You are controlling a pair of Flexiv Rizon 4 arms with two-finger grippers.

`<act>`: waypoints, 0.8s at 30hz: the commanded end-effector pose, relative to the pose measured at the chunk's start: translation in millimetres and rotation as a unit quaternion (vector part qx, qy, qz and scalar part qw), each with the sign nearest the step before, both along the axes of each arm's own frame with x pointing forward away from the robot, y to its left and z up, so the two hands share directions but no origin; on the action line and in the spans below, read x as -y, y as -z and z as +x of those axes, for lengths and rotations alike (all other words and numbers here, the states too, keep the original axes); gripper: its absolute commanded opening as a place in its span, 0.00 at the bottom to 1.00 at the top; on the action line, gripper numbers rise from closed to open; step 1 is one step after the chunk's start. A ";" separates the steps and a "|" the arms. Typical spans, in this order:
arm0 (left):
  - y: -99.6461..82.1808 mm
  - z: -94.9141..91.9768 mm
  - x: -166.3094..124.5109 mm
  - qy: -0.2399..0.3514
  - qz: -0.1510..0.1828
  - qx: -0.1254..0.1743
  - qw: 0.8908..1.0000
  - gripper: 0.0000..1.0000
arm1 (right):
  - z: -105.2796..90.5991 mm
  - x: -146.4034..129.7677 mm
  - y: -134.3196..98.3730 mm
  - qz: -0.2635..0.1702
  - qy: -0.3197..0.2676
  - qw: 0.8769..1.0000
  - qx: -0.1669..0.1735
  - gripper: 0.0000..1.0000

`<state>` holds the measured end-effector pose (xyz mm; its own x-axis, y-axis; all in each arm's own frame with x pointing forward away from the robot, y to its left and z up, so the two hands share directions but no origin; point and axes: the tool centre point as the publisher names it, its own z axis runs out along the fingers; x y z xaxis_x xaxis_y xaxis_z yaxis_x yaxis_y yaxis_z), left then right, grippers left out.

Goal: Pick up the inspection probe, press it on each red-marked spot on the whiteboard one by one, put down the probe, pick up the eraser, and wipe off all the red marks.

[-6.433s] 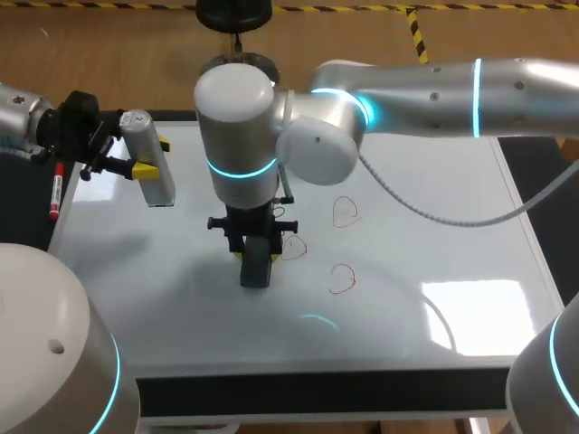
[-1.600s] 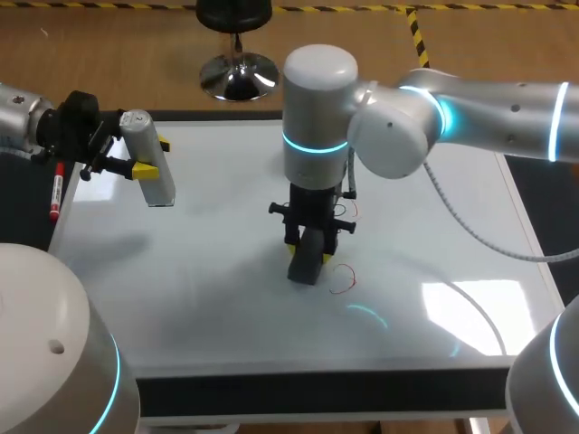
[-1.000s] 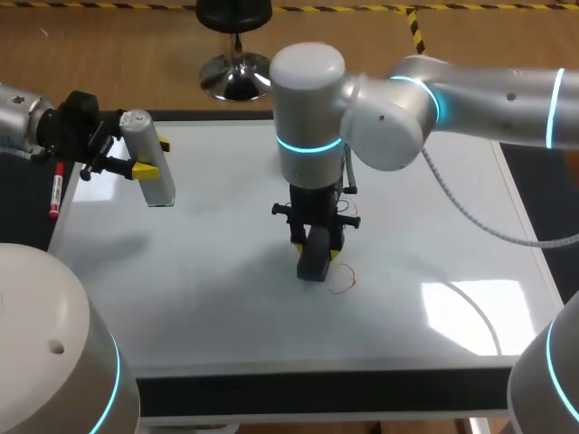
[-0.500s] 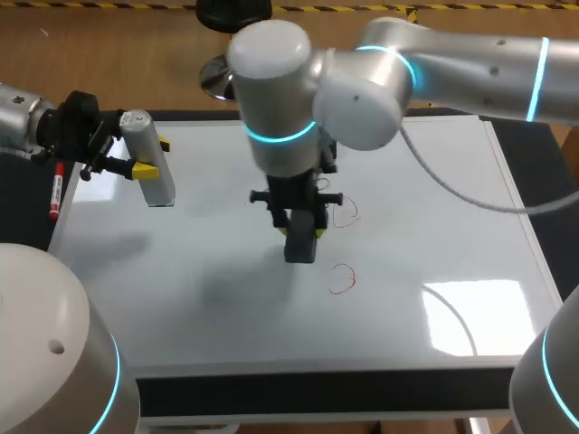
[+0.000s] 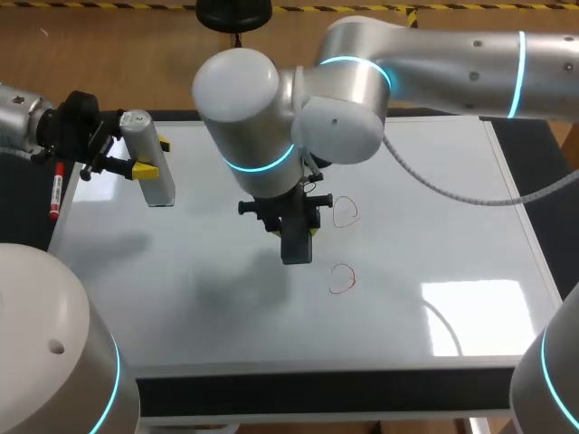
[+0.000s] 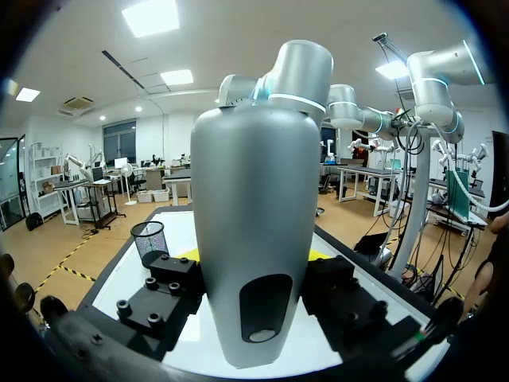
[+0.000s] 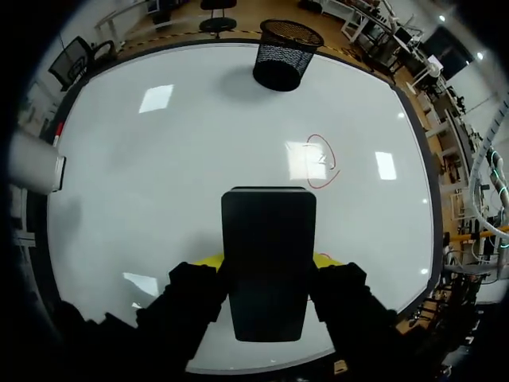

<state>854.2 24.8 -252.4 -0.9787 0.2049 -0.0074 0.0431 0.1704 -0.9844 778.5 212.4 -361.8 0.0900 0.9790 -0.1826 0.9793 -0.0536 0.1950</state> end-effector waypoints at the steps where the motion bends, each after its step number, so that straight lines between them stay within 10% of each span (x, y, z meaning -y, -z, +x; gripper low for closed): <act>1: -0.9 0.6 -0.6 0.001 0.000 0.000 1.000 0.00 | -6.5 9.5 -2.3 0.014 0.016 1.000 0.007 0.00; 24: -0.9 0.6 -0.6 0.001 0.000 0.000 1.000 0.00 | -68.7 100.0 -4.0 0.124 0.039 0.991 0.016 0.00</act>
